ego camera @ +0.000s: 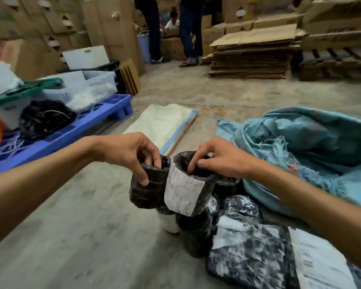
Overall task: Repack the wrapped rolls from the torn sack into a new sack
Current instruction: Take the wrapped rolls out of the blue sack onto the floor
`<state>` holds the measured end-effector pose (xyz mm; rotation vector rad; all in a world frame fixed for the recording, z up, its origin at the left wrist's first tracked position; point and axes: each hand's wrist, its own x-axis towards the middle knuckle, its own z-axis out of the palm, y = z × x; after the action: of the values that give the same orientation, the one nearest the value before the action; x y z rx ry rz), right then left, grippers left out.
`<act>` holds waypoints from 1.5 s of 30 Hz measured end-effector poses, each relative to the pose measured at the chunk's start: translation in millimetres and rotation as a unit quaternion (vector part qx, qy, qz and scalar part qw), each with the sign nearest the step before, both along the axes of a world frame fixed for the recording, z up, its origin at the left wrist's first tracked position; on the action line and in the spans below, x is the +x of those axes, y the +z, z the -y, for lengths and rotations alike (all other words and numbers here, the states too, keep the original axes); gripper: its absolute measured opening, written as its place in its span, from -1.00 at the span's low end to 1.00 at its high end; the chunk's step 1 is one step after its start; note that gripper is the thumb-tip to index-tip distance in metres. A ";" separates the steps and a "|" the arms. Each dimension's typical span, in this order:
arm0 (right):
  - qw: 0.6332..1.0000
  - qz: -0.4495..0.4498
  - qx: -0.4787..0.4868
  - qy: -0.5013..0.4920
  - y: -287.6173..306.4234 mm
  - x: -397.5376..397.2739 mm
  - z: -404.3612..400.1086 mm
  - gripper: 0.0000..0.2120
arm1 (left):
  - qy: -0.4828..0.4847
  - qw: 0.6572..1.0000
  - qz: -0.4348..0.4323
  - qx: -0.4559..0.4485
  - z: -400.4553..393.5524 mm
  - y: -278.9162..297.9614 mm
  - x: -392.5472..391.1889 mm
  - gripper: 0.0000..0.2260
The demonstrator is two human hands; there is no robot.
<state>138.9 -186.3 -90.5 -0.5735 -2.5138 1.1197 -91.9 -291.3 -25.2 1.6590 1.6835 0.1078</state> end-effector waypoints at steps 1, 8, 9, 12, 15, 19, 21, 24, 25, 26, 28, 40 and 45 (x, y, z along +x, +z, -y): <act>1.000 -0.001 -0.008 0.011 -2.3 -7.6 7.8 -0.74 | 0.004 1.000 -0.003 0.003 10.8 -4.0 -7.2 -0.72; 0.987 0.096 0.018 0.128 -25.7 -48.1 60.4 -0.70 | -0.005 1.000 -0.012 -0.018 76.6 -54.5 -39.9 -0.72; 0.981 0.121 0.045 0.144 -29.8 -50.8 66.1 -0.70 | -0.016 0.999 -0.024 -0.020 80.6 -65.1 -40.6 -0.71; 0.958 0.186 0.140 0.166 -48.5 -55.3 84.5 -0.73 | -0.051 0.997 -0.050 -0.003 90.4 -100.9 -42.2 -0.69; 0.927 0.222 0.268 0.138 -76.3 -60.1 98.8 -0.72 | -0.075 0.996 -0.047 0.014 99.1 -136.8 -39.8 -0.75; 0.864 0.268 0.369 0.214 -104.2 -53.9 107.4 -0.83 | -0.068 0.997 -0.002 0.049 109.3 -178.6 -26.9 -0.81; 0.837 0.245 0.428 0.237 -113.7 -46.7 104.3 -0.92 | -0.070 0.995 0.025 0.073 110.8 -190.4 -19.4 -0.82; 0.813 0.228 0.475 0.248 -123.2 -40.7 99.0 -0.93 | -0.084 0.992 0.027 0.086 106.2 -197.1 -14.8 -0.81; 0.808 0.223 0.485 0.249 -124.6 -40.8 97.7 -0.91 | -0.093 0.992 0.019 0.086 104.6 -196.7 -14.8 -0.79; 0.805 0.223 0.490 0.250 -124.8 -40.8 97.2 -0.90 | -0.110 0.990 0.011 0.090 102.6 -196.3 -14.8 -0.78; 0.806 0.228 0.484 0.255 -124.5 -41.2 97.4 -0.91 | -0.151 0.983 -0.008 0.108 99.6 -194.6 -13.5 -0.73; 0.930 0.069 0.340 0.124 -92.2 -24.1 63.6 -0.84 | -0.072 0.957 0.004 0.280 67.8 -156.4 0.8 -0.93; 0.942 -0.046 0.266 -0.199 -80.7 24.8 -0.7 -0.78 | -0.086 0.940 0.001 0.331 9.3 -123.5 41.1 -0.88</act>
<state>163.7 -185.6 -171.2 -0.7932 -2.3253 0.2943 -50.7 -300.5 -148.7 2.2801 1.5814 0.6512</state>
